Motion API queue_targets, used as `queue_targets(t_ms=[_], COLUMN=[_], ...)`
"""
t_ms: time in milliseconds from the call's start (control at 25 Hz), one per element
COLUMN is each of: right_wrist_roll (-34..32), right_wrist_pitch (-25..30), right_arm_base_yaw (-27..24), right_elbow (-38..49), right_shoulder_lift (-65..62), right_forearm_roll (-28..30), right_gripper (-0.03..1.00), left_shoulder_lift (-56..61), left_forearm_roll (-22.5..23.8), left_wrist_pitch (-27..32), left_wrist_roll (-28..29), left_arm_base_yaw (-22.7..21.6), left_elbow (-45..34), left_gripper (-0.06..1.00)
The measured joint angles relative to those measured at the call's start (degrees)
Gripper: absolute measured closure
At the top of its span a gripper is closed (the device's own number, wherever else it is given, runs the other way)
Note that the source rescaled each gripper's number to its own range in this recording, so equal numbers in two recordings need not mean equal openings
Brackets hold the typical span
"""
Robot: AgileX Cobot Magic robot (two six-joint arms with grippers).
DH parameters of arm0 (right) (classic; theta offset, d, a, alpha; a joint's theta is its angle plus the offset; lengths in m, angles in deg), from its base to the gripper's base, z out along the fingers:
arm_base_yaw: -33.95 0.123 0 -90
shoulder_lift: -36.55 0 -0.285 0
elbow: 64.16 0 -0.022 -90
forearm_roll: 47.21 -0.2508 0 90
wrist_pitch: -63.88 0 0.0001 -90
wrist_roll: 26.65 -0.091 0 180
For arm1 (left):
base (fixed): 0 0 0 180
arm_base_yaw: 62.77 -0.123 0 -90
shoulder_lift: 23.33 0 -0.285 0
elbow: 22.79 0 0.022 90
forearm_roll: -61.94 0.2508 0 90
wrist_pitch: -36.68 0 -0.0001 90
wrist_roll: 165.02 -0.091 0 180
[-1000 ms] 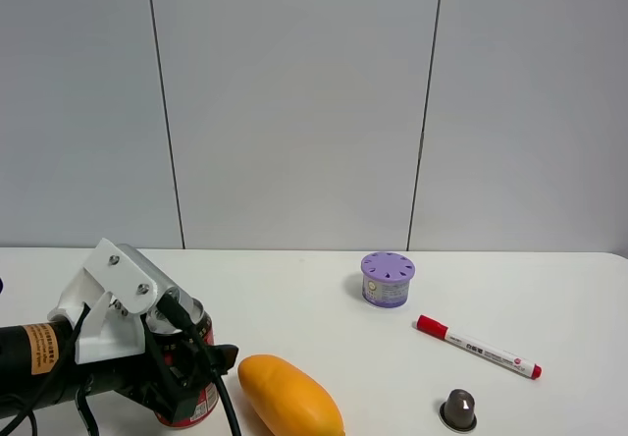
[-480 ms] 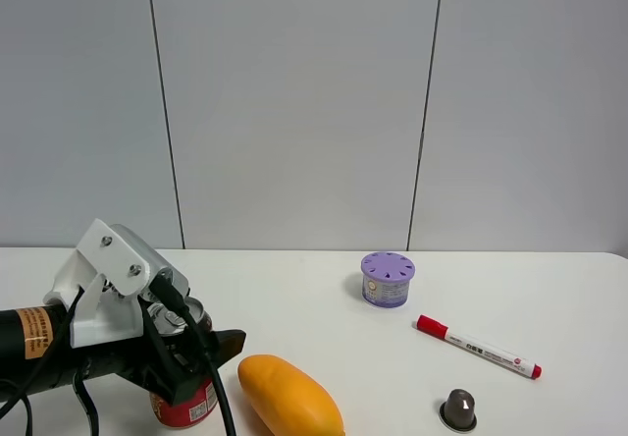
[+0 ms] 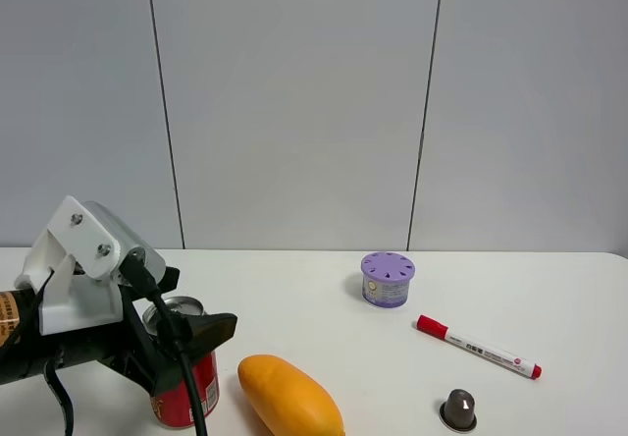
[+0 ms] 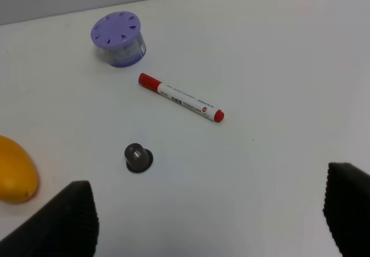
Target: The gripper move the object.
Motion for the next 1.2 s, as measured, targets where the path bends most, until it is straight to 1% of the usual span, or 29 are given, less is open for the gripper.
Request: queue_targets(t_ms=[160,360,480,520,560,600,640,680,760,800,840,920,1000,1040,1200], right_wrist_roll=[0.0,0.0,0.0,0.0,0.0,0.0,0.0,0.0,0.0,0.0,0.0,0.0,0.0,0.0,0.0], right_wrist_pitch=[0.0,0.0,0.0,0.0,0.0,0.0,0.0,0.0,0.0,0.0,0.0,0.0,0.0,0.0,0.0], right_arm_base_yaw=[0.0,0.0,0.0,0.0,0.0,0.0,0.0,0.0,0.0,0.0,0.0,0.0,0.0,0.0,0.0], right_elbow=[0.0,0.0,0.0,0.0,0.0,0.0,0.0,0.0,0.0,0.0,0.0,0.0,0.0,0.0,0.0], right_shoulder_lift=[0.0,0.0,0.0,0.0,0.0,0.0,0.0,0.0,0.0,0.0,0.0,0.0,0.0,0.0,0.0], right_forearm_roll=[0.0,0.0,0.0,0.0,0.0,0.0,0.0,0.0,0.0,0.0,0.0,0.0,0.0,0.0,0.0], right_gripper=[-0.03,-0.03,-0.03,-0.03,-0.03,-0.03,-0.03,-0.03,-0.03,-0.03,-0.03,-0.03,-0.03,-0.03,-0.03], left_shoulder_lift=[4.88,15.04,23.3,26.61,30.07,33.04,40.11,42.87,48.48,50.73,52.29,54.96,57.33,57.33,62.5], left_forearm_roll=[0.0,0.14,0.01,-0.04,-0.04,-0.04,-0.1,-0.23,-0.47,-0.64,-0.92,-1.83,-2.91,-2.91,-6.14], left_wrist_pitch=[3.69,8.64,14.79,18.32,22.13,27.57,40.94,47.16,62.38,68.54,76.57,86.64,98.17,98.17,112.64], left_wrist_roll=[2.24,3.93,3.97,3.97,3.97,3.97,3.97,3.97,3.97,3.97,3.97,3.92,3.21,3.21,1.42], left_arm_base_yaw=[0.0,0.0,0.0,0.0,0.0,0.0,0.0,0.0,0.0,0.0,0.0,0.0,0.0,0.0,0.0], left_elbow=[-0.07,-0.18,0.23,0.9,1.78,2.79,6.18,7.94,12.71,15.18,17.14,20.84,23.31,23.31,24.25], left_gripper=[0.15,0.15,0.15,0.15,0.15,0.15,0.15,0.15,0.15,0.15,0.15,0.15,0.15,0.15,0.15])
